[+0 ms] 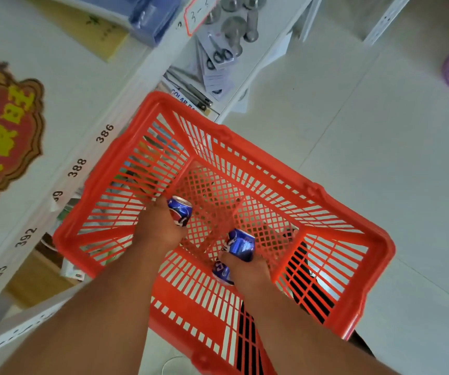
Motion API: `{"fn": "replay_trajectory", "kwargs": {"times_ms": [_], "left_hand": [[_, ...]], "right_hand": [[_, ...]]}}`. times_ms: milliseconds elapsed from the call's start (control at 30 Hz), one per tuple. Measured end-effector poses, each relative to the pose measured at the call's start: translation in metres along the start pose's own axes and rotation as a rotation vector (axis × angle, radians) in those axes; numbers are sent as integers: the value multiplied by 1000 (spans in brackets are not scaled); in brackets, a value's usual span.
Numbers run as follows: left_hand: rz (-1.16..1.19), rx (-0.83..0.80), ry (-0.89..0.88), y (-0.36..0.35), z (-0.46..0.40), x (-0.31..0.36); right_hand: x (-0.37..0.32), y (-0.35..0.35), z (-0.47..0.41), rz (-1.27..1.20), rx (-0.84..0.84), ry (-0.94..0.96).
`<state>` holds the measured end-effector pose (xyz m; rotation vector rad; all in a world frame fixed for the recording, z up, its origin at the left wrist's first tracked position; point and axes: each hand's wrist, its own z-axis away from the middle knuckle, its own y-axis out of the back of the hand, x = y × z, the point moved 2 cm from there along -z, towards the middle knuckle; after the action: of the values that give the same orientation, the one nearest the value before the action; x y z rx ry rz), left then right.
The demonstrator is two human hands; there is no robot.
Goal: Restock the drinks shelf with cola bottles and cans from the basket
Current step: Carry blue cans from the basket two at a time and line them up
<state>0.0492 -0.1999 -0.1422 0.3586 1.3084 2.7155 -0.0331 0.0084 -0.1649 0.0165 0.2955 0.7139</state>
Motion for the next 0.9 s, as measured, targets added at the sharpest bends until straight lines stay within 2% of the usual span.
{"fn": "replay_trajectory", "kwargs": {"times_ms": [100, 267, 367, 567, 767, 900], "left_hand": [[216, -36, -16, 32, 32, 11], [607, 5, -75, 106, 93, 38], [729, 34, -178, 152, 132, 61], [878, 42, -383, 208, 205, 128], [1041, -68, -435, 203, 264, 210], [1027, -174, -480, 183, 309, 274]], "right_hand": [[-32, 10, 42, 12, -146, 119], [-91, 35, 126, -46, -333, 310], [-123, 58, 180, -172, -518, 367], [-169, 115, 261, -280, -714, 508], [-195, 203, 313, -237, -662, 701], [-197, 280, 319, -243, -566, 810]]}}
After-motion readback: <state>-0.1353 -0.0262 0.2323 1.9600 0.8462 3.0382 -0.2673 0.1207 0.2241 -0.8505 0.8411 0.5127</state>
